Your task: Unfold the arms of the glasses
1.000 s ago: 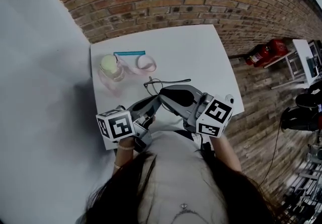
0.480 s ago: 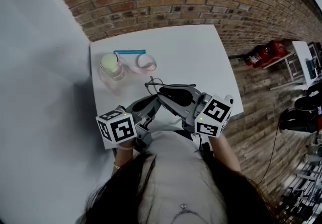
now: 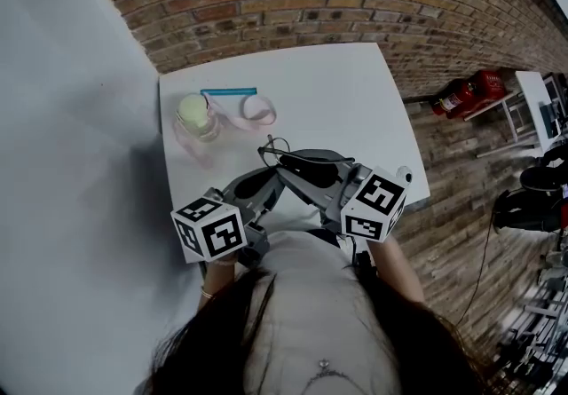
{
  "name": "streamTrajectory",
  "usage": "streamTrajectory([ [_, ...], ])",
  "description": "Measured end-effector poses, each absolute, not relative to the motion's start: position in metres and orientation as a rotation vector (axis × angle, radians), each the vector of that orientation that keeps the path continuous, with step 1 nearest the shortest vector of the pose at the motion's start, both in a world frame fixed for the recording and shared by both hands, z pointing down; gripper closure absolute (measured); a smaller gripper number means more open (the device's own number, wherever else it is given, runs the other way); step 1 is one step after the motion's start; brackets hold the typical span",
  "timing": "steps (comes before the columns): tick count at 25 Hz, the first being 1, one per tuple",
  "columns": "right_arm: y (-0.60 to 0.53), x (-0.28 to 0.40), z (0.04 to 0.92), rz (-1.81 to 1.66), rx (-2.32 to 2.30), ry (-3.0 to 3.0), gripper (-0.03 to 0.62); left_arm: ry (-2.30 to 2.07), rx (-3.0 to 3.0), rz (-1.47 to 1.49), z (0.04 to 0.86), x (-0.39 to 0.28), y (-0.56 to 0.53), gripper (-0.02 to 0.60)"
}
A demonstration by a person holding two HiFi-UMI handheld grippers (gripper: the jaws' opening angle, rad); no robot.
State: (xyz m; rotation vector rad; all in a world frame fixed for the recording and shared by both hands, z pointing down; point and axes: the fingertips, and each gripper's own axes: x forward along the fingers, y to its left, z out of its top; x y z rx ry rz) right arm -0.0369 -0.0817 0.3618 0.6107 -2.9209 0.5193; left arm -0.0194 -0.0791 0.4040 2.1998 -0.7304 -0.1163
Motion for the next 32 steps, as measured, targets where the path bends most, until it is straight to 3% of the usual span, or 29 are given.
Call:
streamTrajectory([
  [32, -0.081, -0.033, 0.345, 0.467, 0.632, -2.971, 0.568, -0.73, 2.041, -0.261, 0.411, -0.037, -0.089, 0.56],
])
